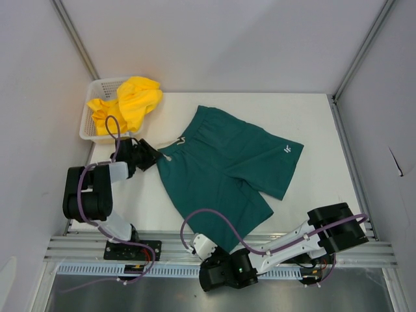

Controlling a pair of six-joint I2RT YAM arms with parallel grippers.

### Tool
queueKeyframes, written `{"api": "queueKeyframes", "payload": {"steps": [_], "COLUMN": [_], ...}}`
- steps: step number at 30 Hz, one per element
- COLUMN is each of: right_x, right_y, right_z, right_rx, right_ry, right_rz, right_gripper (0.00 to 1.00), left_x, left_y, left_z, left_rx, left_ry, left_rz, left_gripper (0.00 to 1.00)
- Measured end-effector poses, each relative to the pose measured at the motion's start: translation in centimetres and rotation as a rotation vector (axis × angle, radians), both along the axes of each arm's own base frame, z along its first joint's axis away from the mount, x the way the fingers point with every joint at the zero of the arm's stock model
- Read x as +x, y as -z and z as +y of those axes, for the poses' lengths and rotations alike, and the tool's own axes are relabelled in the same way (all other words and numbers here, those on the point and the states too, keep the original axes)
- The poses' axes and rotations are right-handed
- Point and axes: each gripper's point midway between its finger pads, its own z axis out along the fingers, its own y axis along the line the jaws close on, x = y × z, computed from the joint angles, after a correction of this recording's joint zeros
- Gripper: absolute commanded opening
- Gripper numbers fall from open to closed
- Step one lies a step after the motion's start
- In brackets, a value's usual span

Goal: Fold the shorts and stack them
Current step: Fold the shorts

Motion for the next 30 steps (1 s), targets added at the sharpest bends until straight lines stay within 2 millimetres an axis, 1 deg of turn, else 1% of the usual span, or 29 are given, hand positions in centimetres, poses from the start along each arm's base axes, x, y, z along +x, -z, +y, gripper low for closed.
{"api": "queueKeyframes", "payload": {"steps": [4, 9, 14, 17, 18, 19, 21, 25, 30], "right_x": [-0.2, -0.4, -0.6, -0.7, -0.8, -0.9, -1.0, -1.1, -2.1], "right_y": [0.0, -0.1, -0.1, -0.2, -0.2, -0.2, -0.3, -0.5, -1.4], "right_z": [0.1, 0.2, 0.2, 0.4, 0.5, 0.6, 0.6, 0.7, 0.7], "right_rx": [0.005, 0.010, 0.013, 0.021, 0.025, 0.028, 0.032, 0.036, 0.052], "right_ry": [-0.005, -0.010, -0.015, -0.019, -0.020, -0.021, -0.024, -0.034, -0.078], "right_rz": [0.002, 0.003, 0.004, 0.007, 0.008, 0.009, 0.009, 0.009, 0.007], "right_gripper": [0.00, 0.00, 0.00, 0.00, 0.00, 0.00, 0.00, 0.00, 0.00], "left_x": [0.6, 0.7, 0.9, 1.0, 1.0, 1.0, 1.1, 1.4, 0.7], "left_y": [0.1, 0.3, 0.5, 0.6, 0.7, 0.7, 0.8, 0.6, 0.8], "left_z": [-0.3, -0.3, -0.3, -0.2, -0.2, -0.2, -0.3, -0.4, -0.1], "left_rx": [-0.027, -0.034, -0.035, -0.032, -0.033, -0.034, -0.037, -0.040, -0.015], "left_ry": [0.001, -0.005, -0.008, -0.012, -0.013, -0.014, -0.007, 0.002, 0.005], "left_rz": [-0.014, -0.006, -0.001, 0.004, 0.006, 0.010, 0.013, 0.019, 0.073], "left_gripper": [0.54, 0.43, 0.39, 0.28, 0.17, 0.11, 0.00, 0.00, 0.00]}}
